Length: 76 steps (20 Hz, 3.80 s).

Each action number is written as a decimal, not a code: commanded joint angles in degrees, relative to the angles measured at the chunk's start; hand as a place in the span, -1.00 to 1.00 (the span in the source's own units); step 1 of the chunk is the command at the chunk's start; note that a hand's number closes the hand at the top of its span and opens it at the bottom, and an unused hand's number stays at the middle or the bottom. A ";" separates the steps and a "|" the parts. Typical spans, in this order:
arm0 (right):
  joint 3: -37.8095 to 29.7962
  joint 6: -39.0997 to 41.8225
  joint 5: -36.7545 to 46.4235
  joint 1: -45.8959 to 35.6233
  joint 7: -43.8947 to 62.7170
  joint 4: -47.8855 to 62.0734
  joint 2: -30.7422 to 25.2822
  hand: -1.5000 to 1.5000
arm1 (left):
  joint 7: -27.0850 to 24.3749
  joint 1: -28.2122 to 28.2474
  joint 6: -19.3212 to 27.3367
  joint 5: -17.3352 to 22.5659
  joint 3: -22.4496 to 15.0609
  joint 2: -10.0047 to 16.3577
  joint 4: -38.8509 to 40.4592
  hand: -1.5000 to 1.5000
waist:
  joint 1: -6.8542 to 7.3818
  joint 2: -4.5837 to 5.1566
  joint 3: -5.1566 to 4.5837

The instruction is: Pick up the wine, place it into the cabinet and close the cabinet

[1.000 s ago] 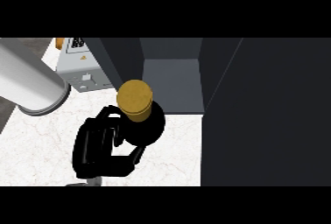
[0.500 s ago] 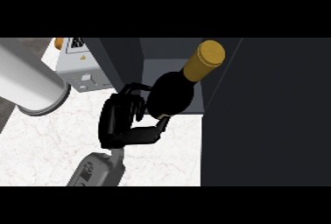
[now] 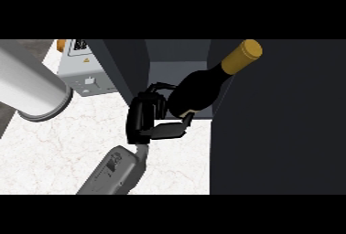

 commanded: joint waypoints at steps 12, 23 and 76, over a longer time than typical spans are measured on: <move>-4.45 3.02 -5.74 1.75 -0.29 -0.47 -2.53 -1.00 | -11.96 -4.10 7.39 14.58 -9.00 -0.02 15.08 1.00 | -0.62 0.08 -0.01; -1.38 0.01 -1.72 -1.45 1.18 0.63 -0.69 -1.00 | -21.17 -8.38 -8.35 26.08 -1.30 -0.02 29.87 1.00 | -0.42 0.16 -0.03; -2.41 0.18 -2.62 -3.95 1.10 2.85 -1.51 -1.00 | -37.34 -27.49 -17.67 37.88 1.12 0.06 59.69 -1.00 | -0.05 0.11 -0.03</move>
